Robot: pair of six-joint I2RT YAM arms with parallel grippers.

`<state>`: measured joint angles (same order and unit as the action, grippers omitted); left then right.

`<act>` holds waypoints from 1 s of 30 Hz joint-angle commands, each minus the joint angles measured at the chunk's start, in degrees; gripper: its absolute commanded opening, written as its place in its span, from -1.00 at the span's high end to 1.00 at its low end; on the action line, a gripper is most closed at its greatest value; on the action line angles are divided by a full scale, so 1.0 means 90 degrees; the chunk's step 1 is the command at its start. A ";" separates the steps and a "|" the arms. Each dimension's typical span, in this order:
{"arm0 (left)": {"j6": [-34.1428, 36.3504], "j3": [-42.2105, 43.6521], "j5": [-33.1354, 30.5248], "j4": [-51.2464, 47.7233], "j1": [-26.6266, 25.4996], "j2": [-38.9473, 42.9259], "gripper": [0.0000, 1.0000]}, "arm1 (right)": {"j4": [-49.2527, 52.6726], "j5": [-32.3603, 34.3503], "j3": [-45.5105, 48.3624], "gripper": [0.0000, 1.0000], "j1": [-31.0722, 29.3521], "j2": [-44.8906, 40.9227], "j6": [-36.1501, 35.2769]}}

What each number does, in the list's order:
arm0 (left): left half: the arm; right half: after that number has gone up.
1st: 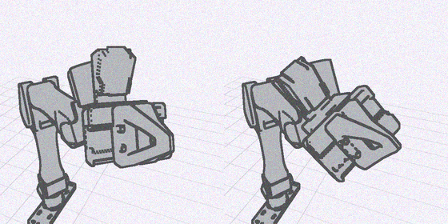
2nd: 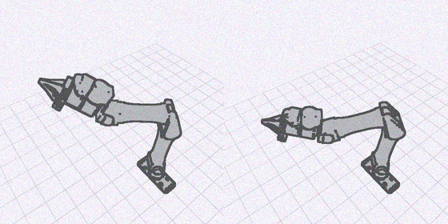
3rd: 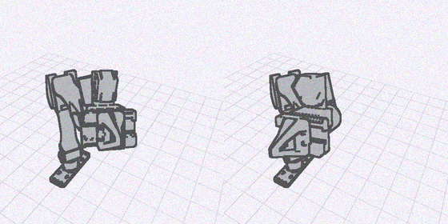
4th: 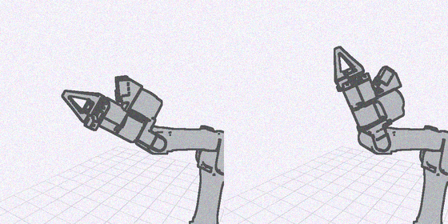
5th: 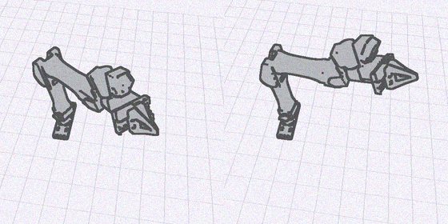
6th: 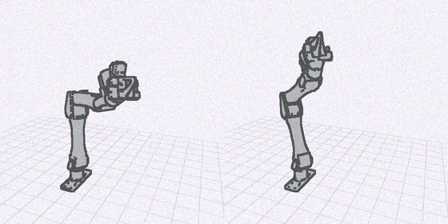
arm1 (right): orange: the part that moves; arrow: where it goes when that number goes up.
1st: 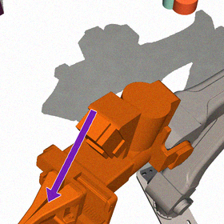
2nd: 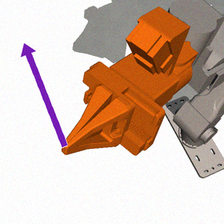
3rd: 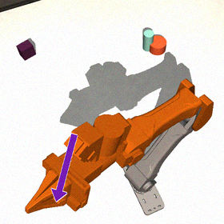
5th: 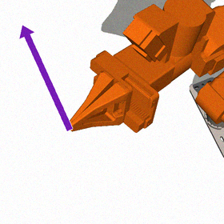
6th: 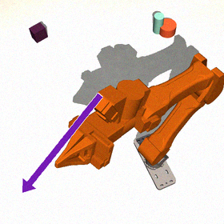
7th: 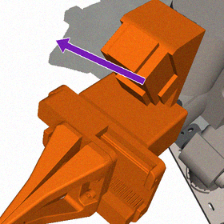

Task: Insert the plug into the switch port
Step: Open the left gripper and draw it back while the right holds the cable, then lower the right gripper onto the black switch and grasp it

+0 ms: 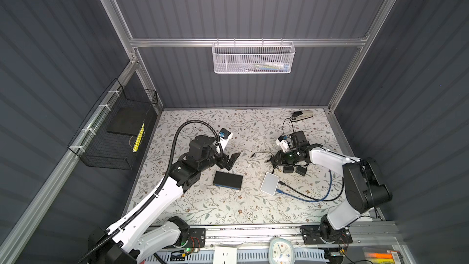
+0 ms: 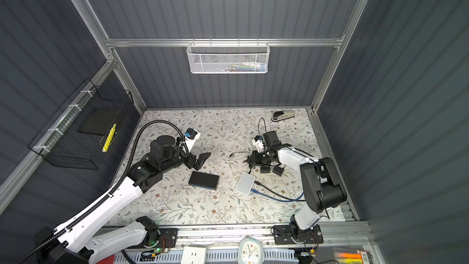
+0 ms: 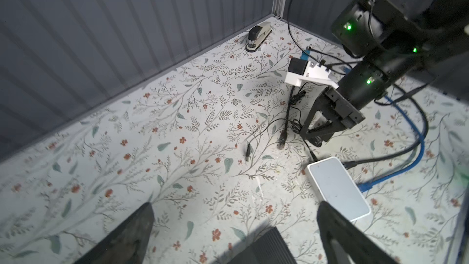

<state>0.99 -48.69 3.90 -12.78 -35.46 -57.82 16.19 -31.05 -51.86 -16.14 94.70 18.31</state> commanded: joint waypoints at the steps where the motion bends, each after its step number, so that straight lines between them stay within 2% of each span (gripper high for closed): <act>1: -0.1367 0.0332 -0.0249 0.0383 0.0024 0.0409 -1.00 | 0.0276 0.0192 -0.0008 0.58 0.0198 0.0085 0.0874; 3: -0.1456 0.0509 -0.0371 0.0435 0.0024 0.0653 -1.00 | 0.0623 0.0351 0.0025 0.57 0.0230 -0.0038 0.1080; 8: -0.1636 0.0749 -0.0437 0.0571 0.0024 0.1000 -1.00 | 0.1380 0.0414 0.0156 0.31 0.0208 -0.1128 0.0960; 11: -0.1931 0.0856 -0.0472 0.0759 0.0024 0.1054 -1.00 | 0.1752 0.0742 0.0049 0.22 0.0221 -0.1545 0.0604; 15: -0.2664 0.1012 -0.0631 0.1112 0.0024 0.1012 -1.00 | 0.1903 0.0805 -0.0202 0.12 0.0270 -0.1847 -0.0017; 18: -0.3775 0.1117 -0.1162 0.1051 0.0024 0.0990 -1.00 | 0.1316 0.0080 -0.0364 0.06 0.0151 -0.2163 -0.1322; 20: -0.4570 0.1233 -0.1593 0.0845 0.0025 0.1014 -1.00 | 0.0308 -0.0443 -0.0126 -0.22 -0.0256 -0.2311 -0.3033; 22: -0.5255 0.1298 -0.1990 0.0457 0.0029 0.1052 -1.00 | -0.0705 -0.0945 0.0358 -0.62 -0.0527 -0.2069 -0.4970; 23: -0.5400 0.1301 -0.2087 0.0280 0.0041 0.1053 -1.00 | -0.0750 -0.1128 0.0299 -0.63 -0.0533 -0.1814 -0.5496; 25: -0.5756 0.1209 -0.2152 -0.0179 0.0081 0.1044 -1.00 | 0.0073 -0.1271 -0.0465 -0.74 -0.0726 -0.1306 -0.6197; 26: -0.5906 0.1142 -0.2110 -0.0424 0.0108 0.1028 -1.00 | 0.0258 -0.1322 -0.0595 -0.94 -0.0913 -0.1276 -0.6410; 27: -0.6101 0.1067 -0.2000 -0.0698 0.0145 0.0982 -1.00 | 0.0171 -0.1422 -0.0538 -0.98 -0.1165 -0.1364 -0.6630; 30: -0.6629 0.0918 -0.1276 -0.1337 0.0366 0.0721 -1.00 | -0.1231 -0.1381 0.0148 -0.98 -0.1956 -0.1505 -0.6071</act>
<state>-50.70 -38.15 -11.05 -16.62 -33.58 -49.82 13.21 -39.79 -53.25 -28.32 82.56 -30.98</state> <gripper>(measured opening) 0.997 0.988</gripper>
